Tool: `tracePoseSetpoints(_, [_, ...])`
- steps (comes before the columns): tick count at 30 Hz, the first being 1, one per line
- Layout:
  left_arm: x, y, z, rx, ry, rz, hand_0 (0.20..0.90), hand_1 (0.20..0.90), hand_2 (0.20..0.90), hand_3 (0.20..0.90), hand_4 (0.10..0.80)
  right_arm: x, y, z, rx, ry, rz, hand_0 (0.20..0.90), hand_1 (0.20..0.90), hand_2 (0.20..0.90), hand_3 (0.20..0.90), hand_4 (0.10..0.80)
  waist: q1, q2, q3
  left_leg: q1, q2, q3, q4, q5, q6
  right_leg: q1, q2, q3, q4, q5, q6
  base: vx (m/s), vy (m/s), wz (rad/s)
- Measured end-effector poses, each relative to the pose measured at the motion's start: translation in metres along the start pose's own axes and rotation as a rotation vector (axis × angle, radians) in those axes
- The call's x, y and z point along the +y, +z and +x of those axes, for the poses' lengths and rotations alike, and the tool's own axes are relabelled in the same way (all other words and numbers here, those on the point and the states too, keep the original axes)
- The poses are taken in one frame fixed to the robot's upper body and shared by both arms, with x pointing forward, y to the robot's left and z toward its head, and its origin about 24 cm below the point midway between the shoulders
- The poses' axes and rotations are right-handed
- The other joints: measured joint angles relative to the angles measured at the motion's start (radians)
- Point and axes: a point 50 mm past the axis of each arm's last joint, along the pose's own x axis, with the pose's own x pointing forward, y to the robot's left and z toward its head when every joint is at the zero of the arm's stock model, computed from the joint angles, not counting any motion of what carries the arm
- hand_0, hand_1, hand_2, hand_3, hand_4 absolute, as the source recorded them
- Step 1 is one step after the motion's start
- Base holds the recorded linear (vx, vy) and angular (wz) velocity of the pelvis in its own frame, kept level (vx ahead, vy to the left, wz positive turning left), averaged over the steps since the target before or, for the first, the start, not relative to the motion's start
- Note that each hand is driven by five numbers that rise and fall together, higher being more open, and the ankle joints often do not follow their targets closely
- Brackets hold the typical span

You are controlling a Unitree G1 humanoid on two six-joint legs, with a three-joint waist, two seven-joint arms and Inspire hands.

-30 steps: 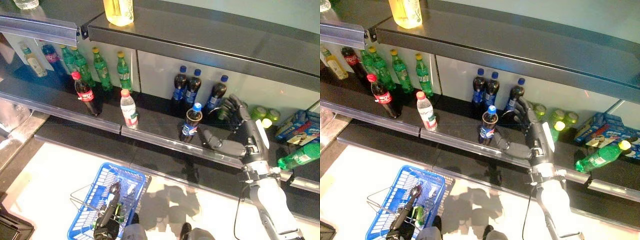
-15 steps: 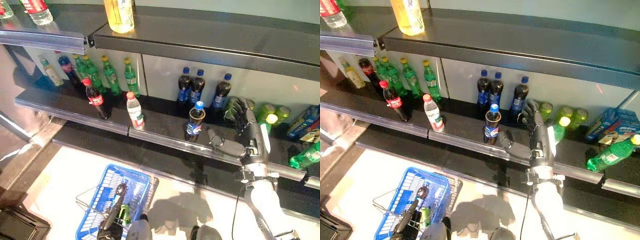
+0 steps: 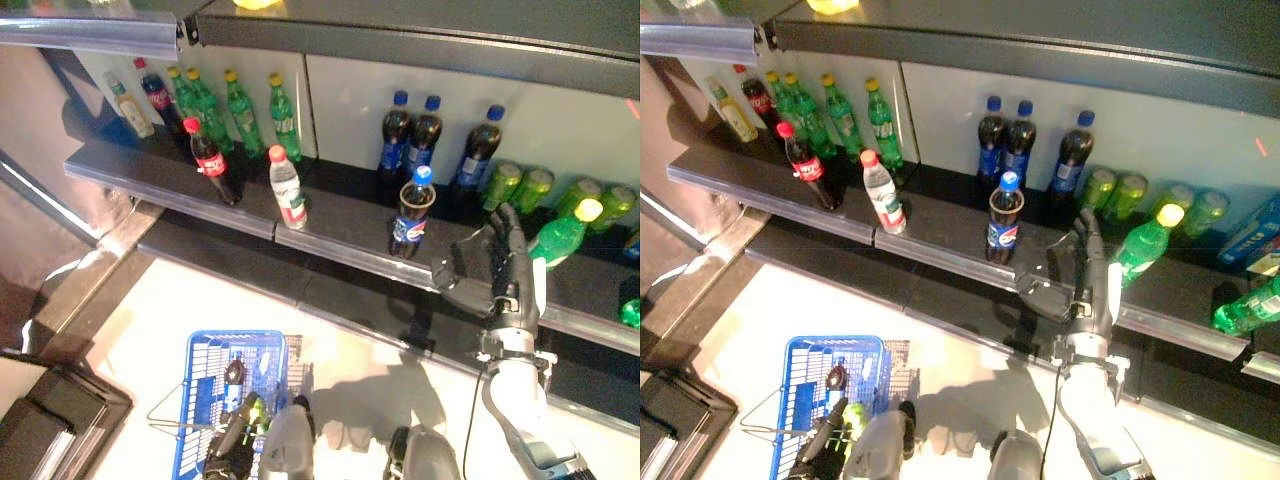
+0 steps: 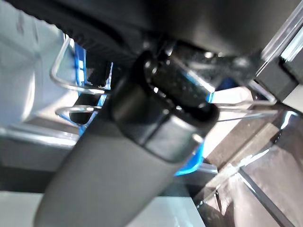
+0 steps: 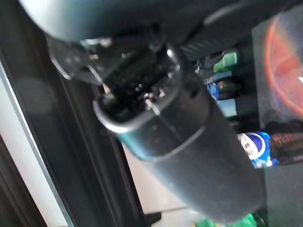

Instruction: Pick up the drink and place into the basket.

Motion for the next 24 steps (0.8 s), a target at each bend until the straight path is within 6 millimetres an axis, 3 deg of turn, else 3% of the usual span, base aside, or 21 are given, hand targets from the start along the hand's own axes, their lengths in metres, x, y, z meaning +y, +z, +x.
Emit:
tracePoseSetpoints(7, [0.011,-0.005,-0.008,0.023,0.028,0.011,0.300,0.300,0.300,0.200,0.100,0.004,-0.002,0.000,0.024,-0.038,-0.006,0.900,0.900,0.900,0.900,0.800,0.013,0.011,0.027,-0.001,0.000,-0.009,0.007,0.001,-0.001,-0.001,-0.001,-0.002,0.030,-0.005,-0.006,0.065,0.024,0.02])
tracePoseSetpoints(16, [0.015,-0.010,-0.011,0.055,0.033,0.015,0.300,0.300,0.300,0.200,0.100,0.013,-0.005,-0.001,0.052,-0.065,0.002,0.900,0.900,0.900,0.900,0.800,0.053,0.022,0.092,-0.031,-0.013,-0.062,0.023,0.006,-0.006,-0.015,-0.003,-0.026,0.061,-0.014,-0.019,0.038,-0.012,0.14])
tracePoseSetpoints(24, [-0.015,0.013,0.009,0.034,-0.117,0.103,0.300,0.300,0.300,0.200,0.100,0.036,0.021,0.036,-0.070,-0.120,0.085,0.900,0.900,0.900,0.900,0.800,0.089,0.003,0.116,-0.175,-0.021,-0.108,0.014,0.026,-0.011,-0.154,0.014,-0.036,0.055,0.016,-0.037,-0.111,-0.050,0.05])
